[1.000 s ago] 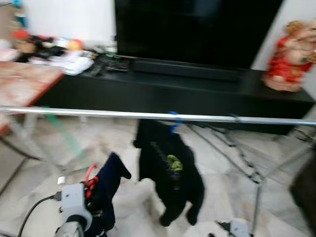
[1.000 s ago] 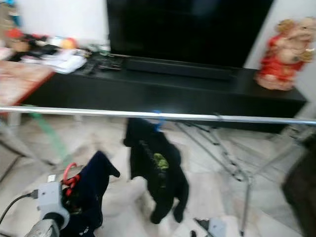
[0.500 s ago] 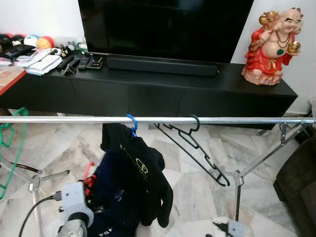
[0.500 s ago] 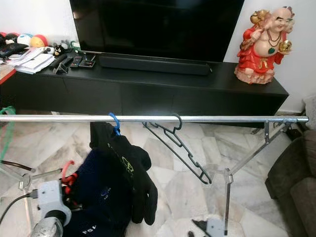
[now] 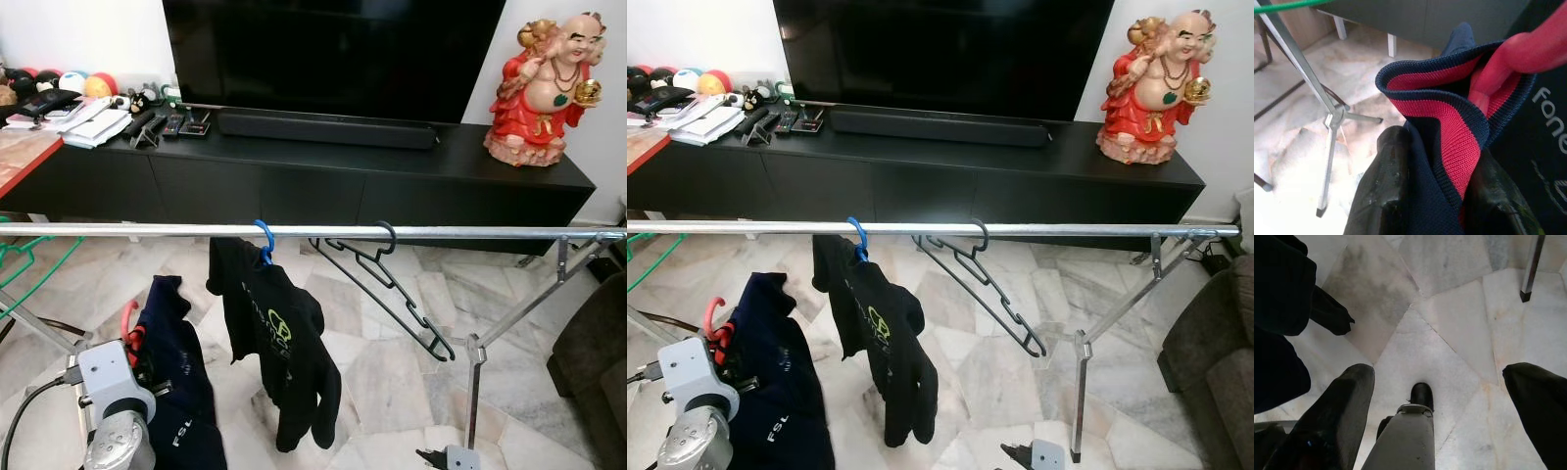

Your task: Hang hanger

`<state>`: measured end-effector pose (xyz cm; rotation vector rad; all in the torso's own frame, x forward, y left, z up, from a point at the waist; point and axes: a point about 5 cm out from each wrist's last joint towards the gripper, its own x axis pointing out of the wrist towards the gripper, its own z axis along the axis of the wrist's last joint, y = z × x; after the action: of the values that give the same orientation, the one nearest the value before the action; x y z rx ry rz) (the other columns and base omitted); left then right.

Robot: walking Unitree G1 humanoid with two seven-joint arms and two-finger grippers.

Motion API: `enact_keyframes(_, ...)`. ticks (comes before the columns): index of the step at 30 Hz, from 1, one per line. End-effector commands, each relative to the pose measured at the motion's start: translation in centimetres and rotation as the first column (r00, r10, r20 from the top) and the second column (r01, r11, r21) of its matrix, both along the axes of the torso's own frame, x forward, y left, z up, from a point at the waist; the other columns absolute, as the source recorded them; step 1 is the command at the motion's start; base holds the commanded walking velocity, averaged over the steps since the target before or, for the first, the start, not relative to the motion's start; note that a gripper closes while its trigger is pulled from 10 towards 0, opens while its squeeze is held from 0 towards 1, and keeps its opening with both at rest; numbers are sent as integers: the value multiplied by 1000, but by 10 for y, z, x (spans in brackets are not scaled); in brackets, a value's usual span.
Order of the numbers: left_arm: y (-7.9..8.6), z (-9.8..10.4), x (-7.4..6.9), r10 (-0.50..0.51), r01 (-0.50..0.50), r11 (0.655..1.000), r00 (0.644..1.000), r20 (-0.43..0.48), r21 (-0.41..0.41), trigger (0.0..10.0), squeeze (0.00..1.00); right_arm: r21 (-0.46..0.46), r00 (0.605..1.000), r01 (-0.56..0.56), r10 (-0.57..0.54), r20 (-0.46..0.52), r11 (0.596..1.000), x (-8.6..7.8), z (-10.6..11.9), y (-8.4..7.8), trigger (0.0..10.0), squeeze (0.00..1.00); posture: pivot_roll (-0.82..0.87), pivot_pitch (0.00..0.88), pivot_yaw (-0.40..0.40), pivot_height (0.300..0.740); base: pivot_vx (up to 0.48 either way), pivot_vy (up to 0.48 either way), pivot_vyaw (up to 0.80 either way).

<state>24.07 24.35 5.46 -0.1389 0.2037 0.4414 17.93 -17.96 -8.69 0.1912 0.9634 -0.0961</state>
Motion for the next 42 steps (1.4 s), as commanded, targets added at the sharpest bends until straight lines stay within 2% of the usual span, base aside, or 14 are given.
enact_keyframes(1,2,7,-2,7,-7,1000,999,42,4,10000,0,-6,999,-29,29,-15,1000,-2,-1,1,10000,0,67,94,-49,740,0,0,0)
enact_keyframes(6,3,0,-11,7,-7,1000,1000,25,9,10000,0,-22,998,-58,57,-23,998,-2,-1,1,10000,0,67,93,-50,740,0,0,480)
enact_keyframes(16,2,2,-8,-17,16,1000,999,30,21,10000,0,-7,998,-48,47,-35,999,-7,-4,3,10000,0,66,94,-45,740,0,0,126)
enact_keyframes(36,-2,1,-10,-20,20,1000,999,34,20,10000,0,0,996,-71,70,-49,998,-11,-5,4,10000,0,70,93,-49,740,372,0,0)
enact_keyframes(42,-3,4,-10,-36,34,998,998,51,49,10000,0,0,996,-72,72,-59,997,-14,-6,0,10000,0,71,91,-50,740,305,0,0)
